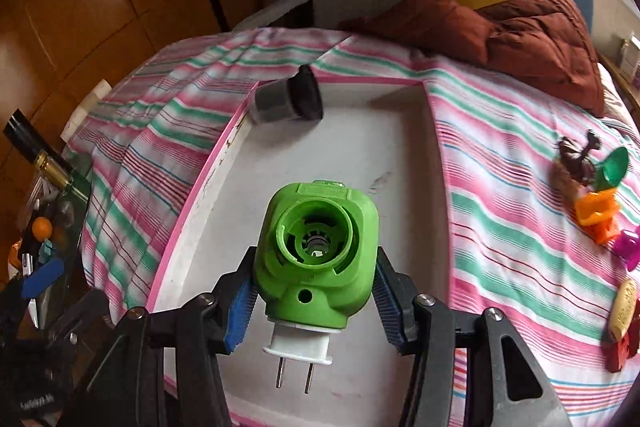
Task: Organize rigid objects
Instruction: 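Carry the green diffuser with the right gripper over the white tray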
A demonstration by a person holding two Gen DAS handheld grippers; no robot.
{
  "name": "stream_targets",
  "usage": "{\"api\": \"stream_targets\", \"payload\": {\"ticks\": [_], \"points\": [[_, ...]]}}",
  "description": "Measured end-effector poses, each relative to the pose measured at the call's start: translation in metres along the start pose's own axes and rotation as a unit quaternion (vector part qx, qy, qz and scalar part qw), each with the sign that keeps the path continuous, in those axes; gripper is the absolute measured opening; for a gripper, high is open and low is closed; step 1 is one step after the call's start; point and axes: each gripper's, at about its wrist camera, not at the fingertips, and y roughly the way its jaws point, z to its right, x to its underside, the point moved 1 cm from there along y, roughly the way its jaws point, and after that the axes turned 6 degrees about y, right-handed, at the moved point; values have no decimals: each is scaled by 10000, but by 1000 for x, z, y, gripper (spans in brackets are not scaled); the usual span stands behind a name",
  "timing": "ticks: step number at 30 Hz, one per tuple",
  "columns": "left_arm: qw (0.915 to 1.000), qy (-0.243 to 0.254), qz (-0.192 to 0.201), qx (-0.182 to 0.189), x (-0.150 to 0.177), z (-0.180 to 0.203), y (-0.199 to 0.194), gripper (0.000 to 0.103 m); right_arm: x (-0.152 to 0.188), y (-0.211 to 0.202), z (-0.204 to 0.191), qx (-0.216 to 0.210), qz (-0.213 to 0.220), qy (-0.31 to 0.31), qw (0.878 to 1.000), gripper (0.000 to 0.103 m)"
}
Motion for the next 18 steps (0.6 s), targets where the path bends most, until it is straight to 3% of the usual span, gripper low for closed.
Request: {"api": "stream_targets", "payload": {"ticks": [11, 18], "points": [[9998, -154, -48, -111, 6, -19, 3, 98, -46, 54, -31, 196, -155, 101, 9996, 54], [9996, -207, -147, -136, 7, -24, 10, 98, -60, 78, -46, 25, -348, 26, 9994, 54]]}}
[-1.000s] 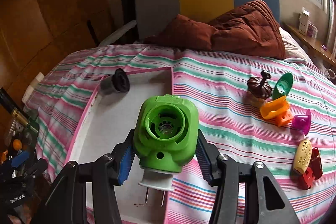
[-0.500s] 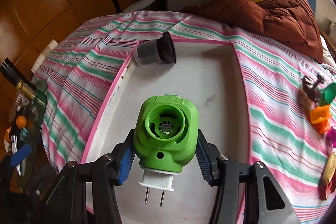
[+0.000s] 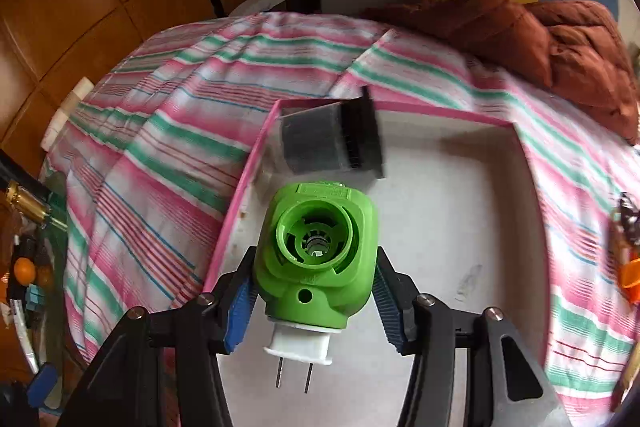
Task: Organize rigid objects
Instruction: 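Carry the green diffuser with the right gripper over the white tray, then release the green diffuser beside the cylinder cup with the right gripper, then grasp the brown knob with the left gripper while the right gripper returns to the toys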
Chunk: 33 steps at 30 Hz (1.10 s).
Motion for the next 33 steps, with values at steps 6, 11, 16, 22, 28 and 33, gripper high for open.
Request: {"api": "stream_targets", "payload": {"ticks": [6, 11, 16, 22, 28, 33], "points": [[10000, -44, -35, -17, -1, -3, 2, 98, 1, 4, 6, -360, -67, 193, 9991, 55], [10000, -20, 23, 14, -3, 0, -2, 98, 6, -15, 16, -599, 153, 305, 9976, 55], [9998, 89, 129, 82, -7, 7, -9, 98, 24, -49, 38, -517, 437, 218, 9975, 55], [9989, 333, 244, 209, -12, 25, -18, 98, 45, -90, 90, -187, 716, 430, 9963, 55], [9965, 653, 318, 402, -21, 50, -24, 98, 60, -127, 156, 287, 993, 705, 9921, 55], [9932, 856, 403, 678, -32, 74, -29, 98, 64, -157, 225, 916, 1227, 1065, 9824, 55]]}}
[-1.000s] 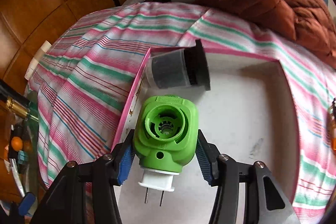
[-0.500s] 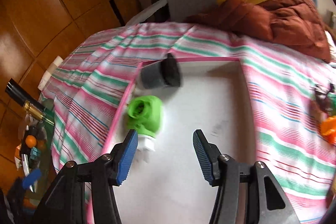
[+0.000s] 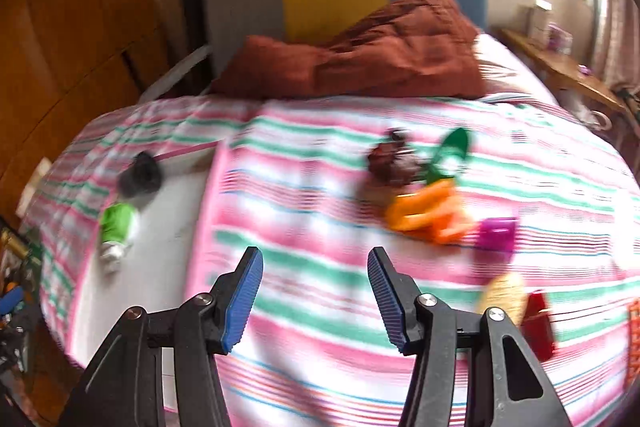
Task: Organize rigid objects
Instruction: 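Grasp the brown knob with the left gripper while the right gripper returns to the toys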
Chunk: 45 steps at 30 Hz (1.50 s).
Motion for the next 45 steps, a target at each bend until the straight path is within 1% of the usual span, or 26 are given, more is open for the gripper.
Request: {"api": "stream_targets", "payload": {"ticks": [4, 6, 7, 9, 10, 11, 13, 15, 17, 19, 20, 24, 29, 30, 31, 32, 34, 39, 42, 43, 44, 45], "points": [[9989, 402, 156, 182, -17, 32, -2, 98, -13, -11, 65, 505, 276, 465, 9973, 55], [9978, 561, 158, 305, -26, 49, 1, 98, -15, -12, 97, 812, 450, 768, 9927, 55], [9973, 623, 153, 370, -31, 57, 3, 98, -15, -13, 111, 873, 509, 944, 9904, 55], [9957, 760, 155, 504, -41, 76, 8, 98, -11, -13, 139, 968, 586, 1481, 9825, 55], [9951, 821, 133, 537, -46, 84, 11, 98, -10, -13, 150, 1022, 545, 1731, 9781, 55], [9943, 886, 70, 591, -51, 94, 17, 98, -11, -13, 160, 973, 510, 2024, 9731, 55], [9922, 959, -39, 790, -60, 115, 30, 98, -11, -18, 174, 782, 579, 2389, 9662, 55], [9906, 1065, -33, 863, -68, 135, 37, 98, -11, -18, 181, 826, 546, 2545, 9620, 55], [9876, 1222, -10, 987, -77, 157, 47, 95, -10, -18, 186, 689, 481, 2717, 9587, 55], [9836, 1451, 7, 1074, -86, 181, 59, 84, -9, -19, 188, 619, 472, 2822, 9562, 55], [9817, 1555, -18, 1103, -89, 190, 64, 83, -9, -19, 190, 582, 477, 2844, 9557, 55], [9740, 1831, -88, 1330, -103, 228, 89, 81, -10, -21, 188, 458, 488, 2843, 9564, 55], [9664, 2112, -139, 1460, -120, 266, 119, 81, -12, -20, 186, 336, 466, 2812, 9579, 55], [9656, 2127, -182, 1488, -123, 272, 126, 78, -12, -20, 186, 308, 466, 2819, 9578, 55], [9644, 2124, -256, 1555, -126, 278, 134, 73, -12, -20, 187, 280, 468, 2828, 9576, 55], [9633, 2126, -322, 1609, -128, 285, 142, 72, -12, -19, 187, 257, 453, 2842, 9573, 55], [9632, 2097, -411, 1631, -133, 296, 157, 61, -12, -19, 188, 205, 442, 2891, 9561, 55], [9616, 2216, -391, 1572, -143, 320, 182, 60, -12, -16, 190, 132, 364, 2952, 9547, 55], [9628, 2249, -391, 1448, -148, 330, 199, 60, -11, -14, 190, 102, 309, 2976, 9541, 55], [9629, 2262, -377, 1425, -150, 333, 204, 55, -11, -13, 190, 97, 299, 2976, 9542, 55], [9624, 2269, -393, 1439, -150, 334, 209, 45, -11, -13, 189, 89, 290, 2972, 9543, 55], [9594, 2277, -476, 1596, -149, 336, 214, 27, -11, -12, 189, 93, 287, 2964, 9546, 55]]}}
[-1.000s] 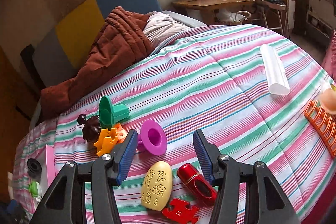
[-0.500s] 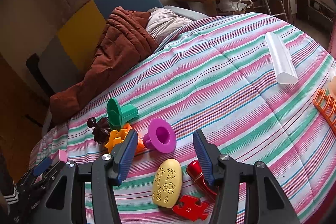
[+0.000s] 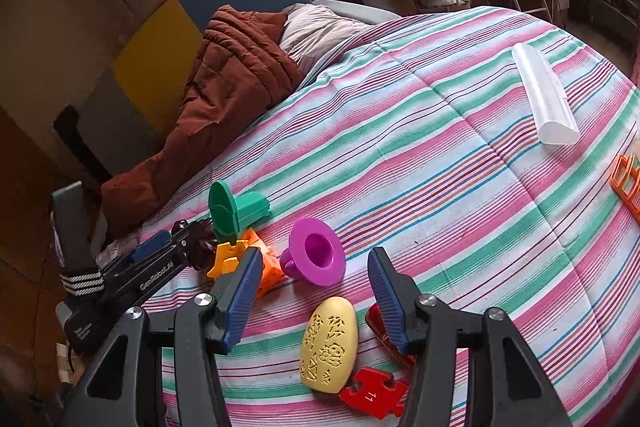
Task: Organize rigid objects
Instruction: 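Grasp the brown knob with the left gripper while the right gripper returns to the toys, then carry the brown knob to the tray with the left gripper while the right gripper grasps the teal spool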
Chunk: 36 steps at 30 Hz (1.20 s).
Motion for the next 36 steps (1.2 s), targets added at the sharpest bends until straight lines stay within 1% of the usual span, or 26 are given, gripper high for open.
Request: {"api": "stream_targets", "payload": {"ticks": [1, 2, 6, 8, 10, 14, 16, 22, 25, 29, 31, 33, 34, 35, 36], "points": [[9999, -5, 83, 106, 0, 0, 0, 25, 0, 0, 0, 10, 3, -12, 10000, 55], [9999, 9, 113, 61, 1, 1, -2, 25, 0, 1, 0, 7, -3, -22, 10000, 55], [9995, -203, 162, 205, 14, -5, -14, 24, 1, 3, -1, 7, -43, -77, 10000, 55], [9992, -306, 169, 199, 24, -9, -24, 24, 1, 3, -2, 25, -47, -124, 9999, 55], [9988, -424, 159, 162, 38, -14, -39, 24, 2, 4, -3, 57, -65, -189, 9998, 55], [9985, -489, 207, 111, 66, -19, -66, 24, 5, 6, -8, 85, -99, -341, 9993, 55], [9979, -578, 249, 179, 81, -23, -82, 24, 7, 6, -11, 99, -107, -421, 9990, 55], [9967, -641, 412, 278, 112, -23, -129, 24, 13, 8, -19, 90, -156, -665, 9976, 55], [9956, -720, 485, 365, 125, -26, -151, 24, 18, 7, -27, -19, -199, -876, 9960, 55], [9948, -751, 565, 381, 140, -32, -172, 24, 27, 7, -51, -271, -301, -1372, 9897, 55], [9943, -793, 592, 393, 148, -37, -180, 24, 29, 12, -68, -282, -324, -1728, 9840, 55], [9939, -850, 600, 353, 155, -42, -185, 24, 28, 22, -86, -335, -373, -2151, 9753, 55], [9935, -906, 594, 348, 159, -46, -188, 24, 26, 29, -93, -307, -401, -2312, 9716, 57], [9929, -975, 578, 364, 164, -50, -190, 24, 23, 39, -101, -258, -462, -2487, 9671, 63], [9923, -1038, 569, 375, 168, -53, -193, 24, 20, 49, -107, -247, -551, -2632, 9629, 64]]}}
